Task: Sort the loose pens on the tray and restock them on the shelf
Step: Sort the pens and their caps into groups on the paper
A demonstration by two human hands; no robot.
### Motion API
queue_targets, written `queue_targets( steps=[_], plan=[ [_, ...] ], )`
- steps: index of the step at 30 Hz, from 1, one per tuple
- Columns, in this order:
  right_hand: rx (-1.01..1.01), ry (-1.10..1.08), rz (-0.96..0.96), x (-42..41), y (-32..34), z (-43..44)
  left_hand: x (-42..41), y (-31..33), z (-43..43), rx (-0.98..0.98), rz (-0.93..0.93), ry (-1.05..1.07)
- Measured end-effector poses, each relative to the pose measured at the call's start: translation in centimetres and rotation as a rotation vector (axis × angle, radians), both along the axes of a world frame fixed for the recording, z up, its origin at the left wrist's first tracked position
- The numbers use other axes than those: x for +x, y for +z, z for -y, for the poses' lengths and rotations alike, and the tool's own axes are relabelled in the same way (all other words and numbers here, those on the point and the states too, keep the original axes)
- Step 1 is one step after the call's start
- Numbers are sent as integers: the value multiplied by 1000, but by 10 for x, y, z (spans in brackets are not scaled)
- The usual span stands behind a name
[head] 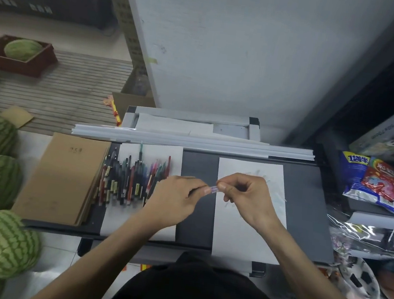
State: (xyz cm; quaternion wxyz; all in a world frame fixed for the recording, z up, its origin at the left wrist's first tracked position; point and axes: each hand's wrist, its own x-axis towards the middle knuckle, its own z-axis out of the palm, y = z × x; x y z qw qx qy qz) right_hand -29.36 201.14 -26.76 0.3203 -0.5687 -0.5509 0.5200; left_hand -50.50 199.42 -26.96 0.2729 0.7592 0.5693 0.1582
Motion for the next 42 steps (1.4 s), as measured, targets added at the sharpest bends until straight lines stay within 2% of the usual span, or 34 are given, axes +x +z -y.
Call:
queue_targets(
  steps=[3,6,11,16,24,29,36,42],
  plan=[
    [3,130,209,7,-28,-9,-3,-15,-16,-98,-37,-71],
    [20,111,375,7,-53,-29,-16,-36,-42,-154,-58,-77],
    [64,151,600,-8,-76,-63,-31,-70,-79,-174,-124,99],
    [123,178,781,-32,-86,-85,-32,-90,-98,-153,-196,164],
    [105,237,882,-37,-99,-95,-33,-103,-103,-157,-243,152],
    [218,248,922,-25,-99,-85,-39,-95,-95,-133,-253,152],
    [397,382,1093,1,-95,-51,-56,-76,-58,-149,-340,141],
    [393,431,1177,21,-97,-19,-55,-74,-23,-227,-432,176]
  ],
)
